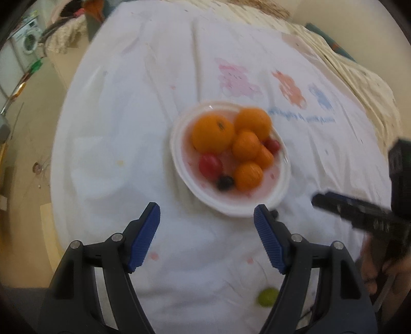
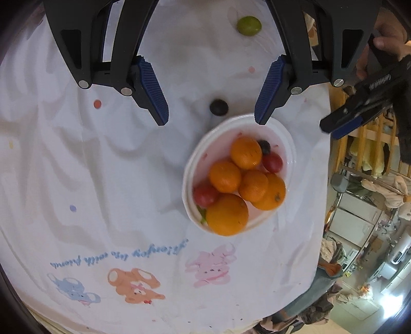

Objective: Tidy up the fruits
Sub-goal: 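Move the left gripper to the green fruit and close it, then close the right gripper on the last dark grape while the left gripper holds the green fruit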

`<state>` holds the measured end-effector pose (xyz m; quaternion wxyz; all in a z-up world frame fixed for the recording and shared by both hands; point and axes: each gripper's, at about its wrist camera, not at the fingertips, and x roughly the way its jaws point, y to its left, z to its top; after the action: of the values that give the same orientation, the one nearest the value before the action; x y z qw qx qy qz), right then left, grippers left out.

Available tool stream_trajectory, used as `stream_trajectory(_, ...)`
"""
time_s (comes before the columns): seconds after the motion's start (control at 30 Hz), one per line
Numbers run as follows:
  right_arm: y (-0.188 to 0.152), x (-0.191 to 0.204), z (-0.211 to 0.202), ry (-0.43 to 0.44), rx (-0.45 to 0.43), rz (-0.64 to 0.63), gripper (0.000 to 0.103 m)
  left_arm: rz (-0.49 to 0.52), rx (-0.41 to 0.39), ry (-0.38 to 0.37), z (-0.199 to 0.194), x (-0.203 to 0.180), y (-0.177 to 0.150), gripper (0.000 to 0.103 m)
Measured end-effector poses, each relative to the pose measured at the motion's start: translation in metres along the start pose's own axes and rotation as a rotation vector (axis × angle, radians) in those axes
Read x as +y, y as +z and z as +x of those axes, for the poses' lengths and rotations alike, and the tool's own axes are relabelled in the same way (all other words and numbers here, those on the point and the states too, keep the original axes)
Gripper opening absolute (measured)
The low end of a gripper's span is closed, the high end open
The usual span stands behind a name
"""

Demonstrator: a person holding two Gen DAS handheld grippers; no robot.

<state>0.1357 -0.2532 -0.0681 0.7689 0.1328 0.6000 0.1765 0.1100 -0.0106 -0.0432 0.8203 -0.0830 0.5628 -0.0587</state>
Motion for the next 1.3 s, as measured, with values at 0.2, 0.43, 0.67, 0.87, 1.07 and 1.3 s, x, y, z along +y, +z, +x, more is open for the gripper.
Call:
stream_trajectory(0.2,-0.006,-0.02,-0.009,-0.014,-0.012,0.083,0.072,0.176,0.124,-0.071,0.014,-0.043,-0.048,0.072)
stream_trajectory(0.43,-0.005,-0.036,-0.019,-0.021,-0.039,0.161,0.072,0.37,0.218,-0.107,0.03,-0.087,-0.093,0.07)
stream_trajectory(0.67,-0.004,-0.04,-0.02,-0.021,-0.041,0.181,0.072,0.413,0.264,-0.091,0.044,-0.095,-0.104,0.037)
stream_trajectory(0.87,-0.004,-0.04,-0.019,-0.022,-0.036,0.181,0.072,0.427,0.252,-0.125,0.037,-0.099,-0.109,0.024)
stream_trajectory(1.07,-0.004,-0.038,-0.017,-0.024,-0.031,0.177,0.072,0.362,0.193,-0.121,0.025,-0.088,-0.087,0.024)
stream_trajectory(1.3,-0.004,-0.028,-0.005,-0.038,-0.003,0.144,0.072,0.155,0.092,0.005,0.016,-0.044,-0.051,0.024)
